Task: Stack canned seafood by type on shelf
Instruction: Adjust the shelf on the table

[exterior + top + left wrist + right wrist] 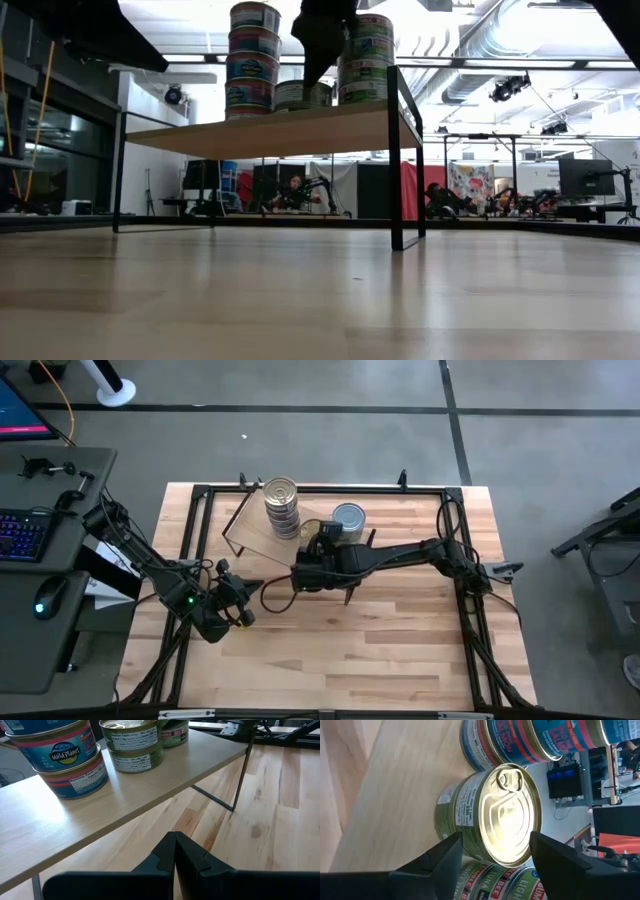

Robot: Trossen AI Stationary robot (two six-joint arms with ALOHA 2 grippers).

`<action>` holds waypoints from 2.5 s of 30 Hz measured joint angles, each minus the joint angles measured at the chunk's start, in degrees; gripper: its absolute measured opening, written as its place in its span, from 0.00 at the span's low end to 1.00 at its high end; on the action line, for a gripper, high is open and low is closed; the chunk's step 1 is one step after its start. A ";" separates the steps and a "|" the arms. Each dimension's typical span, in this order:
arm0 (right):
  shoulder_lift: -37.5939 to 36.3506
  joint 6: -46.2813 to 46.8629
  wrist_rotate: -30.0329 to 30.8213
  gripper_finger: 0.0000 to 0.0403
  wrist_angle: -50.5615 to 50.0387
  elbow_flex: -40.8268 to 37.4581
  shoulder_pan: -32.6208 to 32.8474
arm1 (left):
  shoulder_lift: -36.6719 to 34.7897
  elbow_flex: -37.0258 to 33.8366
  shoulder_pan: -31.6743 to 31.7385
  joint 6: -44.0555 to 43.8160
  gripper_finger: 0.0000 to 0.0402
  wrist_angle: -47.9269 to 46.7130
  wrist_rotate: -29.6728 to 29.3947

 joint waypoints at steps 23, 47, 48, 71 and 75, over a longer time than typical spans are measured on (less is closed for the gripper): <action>-1.05 12.31 -30.39 0.04 3.25 -4.60 15.71 | -11.20 3.61 0.04 8.18 0.00 2.94 4.58; -30.50 46.43 -9.94 0.00 70.81 -65.85 16.36 | -10.99 3.61 0.04 9.09 0.00 3.35 3.98; -30.49 46.03 -9.54 0.00 70.57 -65.85 16.28 | -10.99 3.61 0.04 9.09 0.00 3.35 3.98; -40.41 53.87 3.62 0.00 42.61 -65.92 17.37 | -10.99 3.61 2.39 9.14 0.00 3.52 2.15; -41.33 54.96 3.81 0.00 38.74 -65.92 16.40 | -10.99 3.61 3.40 9.17 0.00 4.07 2.15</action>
